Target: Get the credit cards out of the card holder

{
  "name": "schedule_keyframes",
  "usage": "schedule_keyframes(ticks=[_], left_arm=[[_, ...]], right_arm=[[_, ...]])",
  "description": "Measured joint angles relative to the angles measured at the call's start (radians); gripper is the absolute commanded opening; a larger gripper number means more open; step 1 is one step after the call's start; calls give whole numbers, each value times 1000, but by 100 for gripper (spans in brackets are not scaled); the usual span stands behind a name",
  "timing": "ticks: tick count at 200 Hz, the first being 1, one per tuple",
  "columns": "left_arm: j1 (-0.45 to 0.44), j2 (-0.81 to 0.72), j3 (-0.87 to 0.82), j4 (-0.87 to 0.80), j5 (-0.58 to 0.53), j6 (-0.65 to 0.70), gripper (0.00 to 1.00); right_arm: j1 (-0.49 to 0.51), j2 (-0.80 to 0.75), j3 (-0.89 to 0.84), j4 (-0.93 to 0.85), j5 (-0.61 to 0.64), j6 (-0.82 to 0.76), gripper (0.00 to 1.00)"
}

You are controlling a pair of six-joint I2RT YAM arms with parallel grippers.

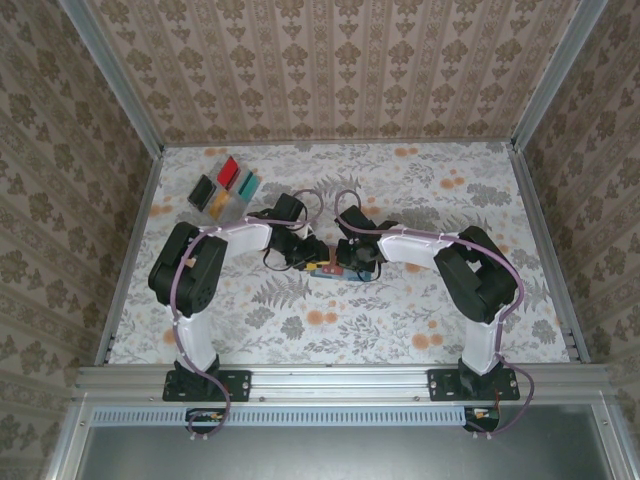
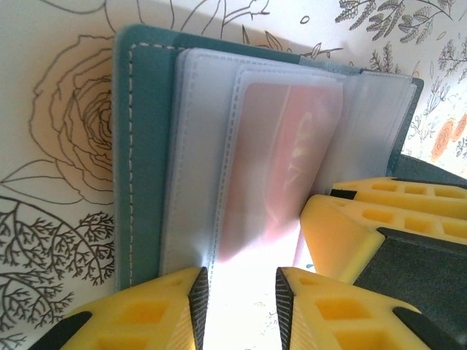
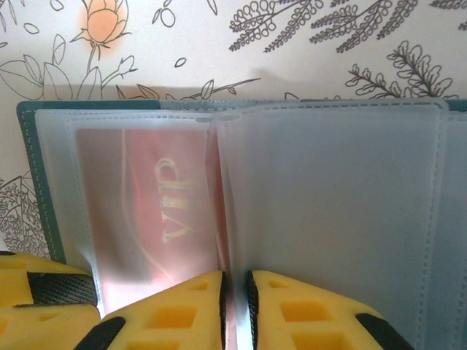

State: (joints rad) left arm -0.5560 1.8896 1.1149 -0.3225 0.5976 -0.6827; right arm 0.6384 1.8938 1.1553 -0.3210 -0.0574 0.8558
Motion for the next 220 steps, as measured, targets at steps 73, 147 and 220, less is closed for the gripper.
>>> schedule_keyframes(ticks=[73,147,220], left_arm=[[-2,0,2,-1,-8,-1,34],[-19,11,24,-13,-18,2,32],[-19,15,-3,65,8,-20,17]], right_arm=[[0,10,11,-7,1,0,12],[0,11,12,-7,0,3,11],[0,9,12,-6,-4,2,18]])
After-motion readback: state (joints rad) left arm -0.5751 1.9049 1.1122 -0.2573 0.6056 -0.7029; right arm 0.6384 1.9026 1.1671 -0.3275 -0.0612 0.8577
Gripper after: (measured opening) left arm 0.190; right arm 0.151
